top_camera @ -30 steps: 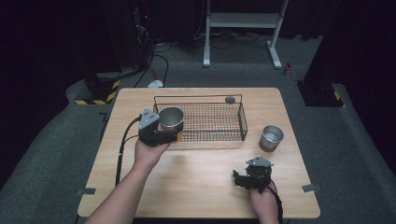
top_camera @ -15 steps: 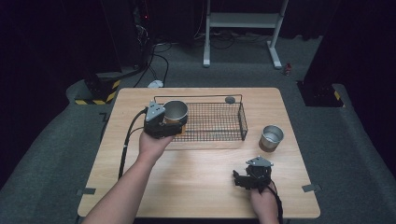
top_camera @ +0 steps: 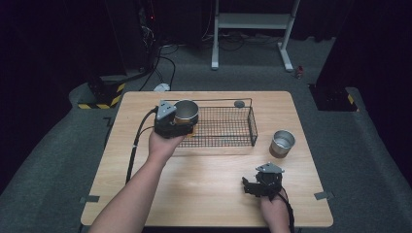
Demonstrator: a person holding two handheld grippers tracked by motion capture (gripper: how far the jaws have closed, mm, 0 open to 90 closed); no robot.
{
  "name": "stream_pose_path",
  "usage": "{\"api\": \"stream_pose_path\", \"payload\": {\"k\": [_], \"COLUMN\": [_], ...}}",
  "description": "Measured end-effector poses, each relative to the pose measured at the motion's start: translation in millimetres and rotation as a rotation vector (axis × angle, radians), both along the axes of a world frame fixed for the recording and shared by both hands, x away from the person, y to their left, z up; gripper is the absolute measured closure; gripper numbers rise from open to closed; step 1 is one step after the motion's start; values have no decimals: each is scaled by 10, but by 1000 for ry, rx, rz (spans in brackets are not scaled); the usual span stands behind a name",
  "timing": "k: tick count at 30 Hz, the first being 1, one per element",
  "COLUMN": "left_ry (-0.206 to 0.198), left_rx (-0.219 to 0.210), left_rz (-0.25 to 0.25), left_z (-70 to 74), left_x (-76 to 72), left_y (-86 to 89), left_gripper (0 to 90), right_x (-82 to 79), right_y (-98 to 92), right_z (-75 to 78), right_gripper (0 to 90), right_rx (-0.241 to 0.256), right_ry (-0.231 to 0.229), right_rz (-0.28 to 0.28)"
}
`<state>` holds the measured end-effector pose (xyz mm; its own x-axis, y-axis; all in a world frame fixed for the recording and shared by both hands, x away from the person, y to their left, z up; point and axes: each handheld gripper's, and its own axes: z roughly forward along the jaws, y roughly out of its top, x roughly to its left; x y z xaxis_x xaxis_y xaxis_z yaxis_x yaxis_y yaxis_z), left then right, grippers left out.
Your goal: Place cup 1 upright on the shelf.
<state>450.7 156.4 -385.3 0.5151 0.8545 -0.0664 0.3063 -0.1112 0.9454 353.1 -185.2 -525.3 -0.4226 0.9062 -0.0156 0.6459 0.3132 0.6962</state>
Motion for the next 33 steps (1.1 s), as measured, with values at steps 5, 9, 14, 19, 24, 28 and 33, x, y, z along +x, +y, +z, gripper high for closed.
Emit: {"api": "stream_pose_path", "payload": {"k": [5,9,14,19,24,28,33], "left_ry": [5,22,19,16,13,18,19], "left_rx": [9,-8,-1,2,9,3,22], "left_rz": [5,13,23,26,26,30,39], "left_z": [-25,-72,-95,-87,-73,-94,-156], "left_x": [80,139,171,198,236,282,335], "left_y": [-41,-81,-126,-150,-151,-155,-175], "left_gripper": [137,137,137,137,137,137,137], "right_x": [3,1,-1,-7,-5,-8,-7], "right_y": [5,4,2,5,3,3,2], "right_z": [-1,0,0,0,-2,-2,-1], "right_gripper": [88,89,89,90,90,89,86], "right_rx": [1,0,-2,1,0,0,4], "right_ry": [-1,-1,-1,1,-4,-3,1], "right_rz": [5,6,9,4,6,5,9]}}
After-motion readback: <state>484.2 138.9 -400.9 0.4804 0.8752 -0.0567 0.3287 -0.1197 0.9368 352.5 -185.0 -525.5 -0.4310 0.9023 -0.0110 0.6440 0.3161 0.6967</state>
